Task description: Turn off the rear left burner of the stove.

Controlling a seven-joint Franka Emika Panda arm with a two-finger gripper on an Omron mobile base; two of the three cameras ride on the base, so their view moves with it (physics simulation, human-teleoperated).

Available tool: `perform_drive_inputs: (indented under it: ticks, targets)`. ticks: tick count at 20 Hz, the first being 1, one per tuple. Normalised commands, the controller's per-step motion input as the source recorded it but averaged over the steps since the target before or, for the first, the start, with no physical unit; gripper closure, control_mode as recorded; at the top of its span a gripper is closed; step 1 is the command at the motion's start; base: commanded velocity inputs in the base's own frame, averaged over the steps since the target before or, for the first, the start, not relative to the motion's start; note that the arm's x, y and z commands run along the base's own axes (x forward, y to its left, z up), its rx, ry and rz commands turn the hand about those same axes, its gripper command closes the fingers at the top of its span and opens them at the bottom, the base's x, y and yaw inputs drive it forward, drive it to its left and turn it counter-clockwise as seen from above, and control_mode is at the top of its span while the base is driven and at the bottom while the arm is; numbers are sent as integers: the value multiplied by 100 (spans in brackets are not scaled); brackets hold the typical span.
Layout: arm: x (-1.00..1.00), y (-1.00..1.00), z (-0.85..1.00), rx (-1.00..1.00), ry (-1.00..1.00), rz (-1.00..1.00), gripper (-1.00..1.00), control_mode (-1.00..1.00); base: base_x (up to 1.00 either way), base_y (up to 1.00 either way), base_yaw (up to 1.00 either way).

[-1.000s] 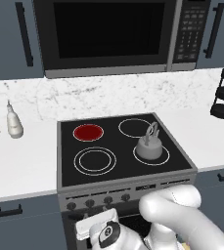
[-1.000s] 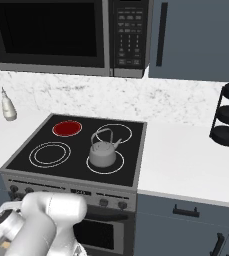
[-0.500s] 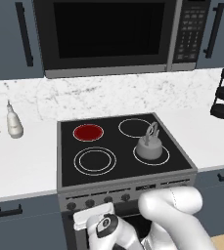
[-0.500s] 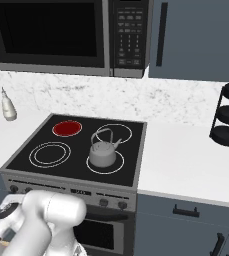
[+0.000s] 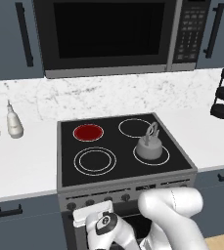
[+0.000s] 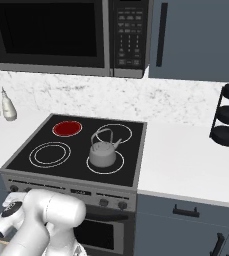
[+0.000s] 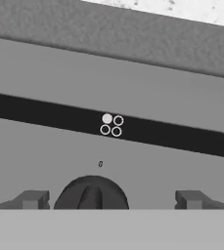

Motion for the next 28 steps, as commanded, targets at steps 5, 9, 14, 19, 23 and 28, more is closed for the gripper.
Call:
perform_drive_inputs:
  ticks: [5,9,14,19,23,28]
  targets:
    - [2,0,-27,1,0,0,-100,-100,0,0,0]
    - [-21,17,-26,1,0,2,-100,-100,0,0,0]
    - [-3,6,-3,0,0,1,-100,-100,0,0,0]
    - [0,0,0,0,0,0,-100,-100,0,0,0]
    - [0,0,0,0,0,0,100,-100,0,0,0]
    - [0,0,0,0,0,0,100,-100,0,0,0]
